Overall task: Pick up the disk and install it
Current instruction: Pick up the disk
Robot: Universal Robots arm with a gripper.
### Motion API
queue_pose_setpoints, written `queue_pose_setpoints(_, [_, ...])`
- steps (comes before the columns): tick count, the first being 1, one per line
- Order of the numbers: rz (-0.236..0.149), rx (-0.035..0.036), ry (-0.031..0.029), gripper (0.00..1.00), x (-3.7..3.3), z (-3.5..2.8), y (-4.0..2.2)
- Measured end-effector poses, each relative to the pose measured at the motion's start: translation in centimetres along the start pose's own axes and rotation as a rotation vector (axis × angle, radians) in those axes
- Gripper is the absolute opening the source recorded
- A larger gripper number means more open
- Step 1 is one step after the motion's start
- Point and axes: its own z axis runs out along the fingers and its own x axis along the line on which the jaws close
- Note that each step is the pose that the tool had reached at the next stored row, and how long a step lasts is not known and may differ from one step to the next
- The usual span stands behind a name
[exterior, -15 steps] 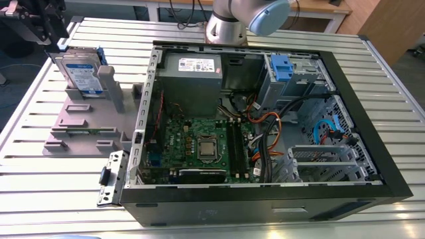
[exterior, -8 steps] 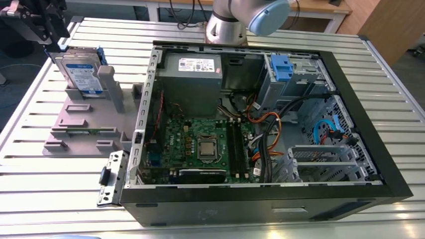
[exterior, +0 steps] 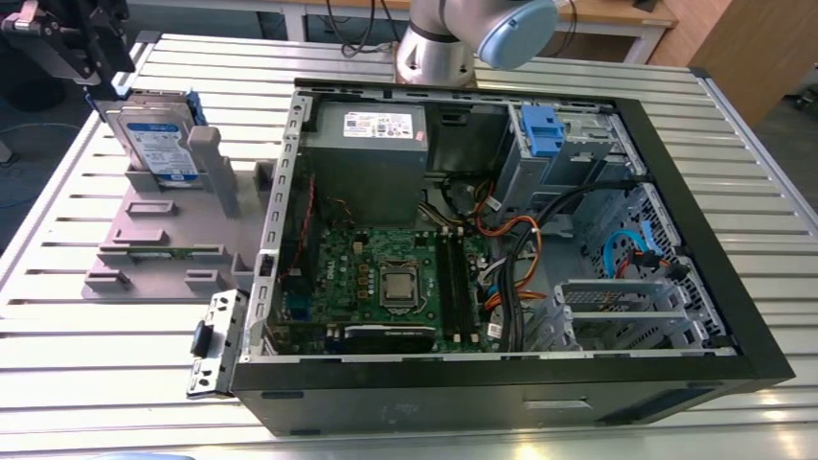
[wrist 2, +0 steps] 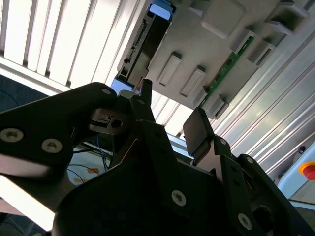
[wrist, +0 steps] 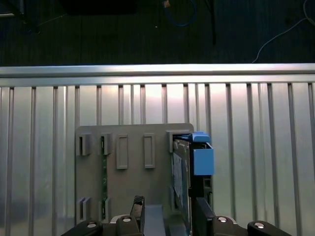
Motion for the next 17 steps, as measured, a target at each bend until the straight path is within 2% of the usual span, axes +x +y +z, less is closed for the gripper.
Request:
queue_pose_setpoints(11, [0.0,-0.0001,0.0001,0.53,-0.2,0.21,0.0])
queue_pose_setpoints(13, [0.0,0.0001,0.0,0.53,-0.36,1.58,-0.06])
queue_pose_setpoints(17, [0.0,0.0001,0.0,0.53,-0.39,1.63,-0.06])
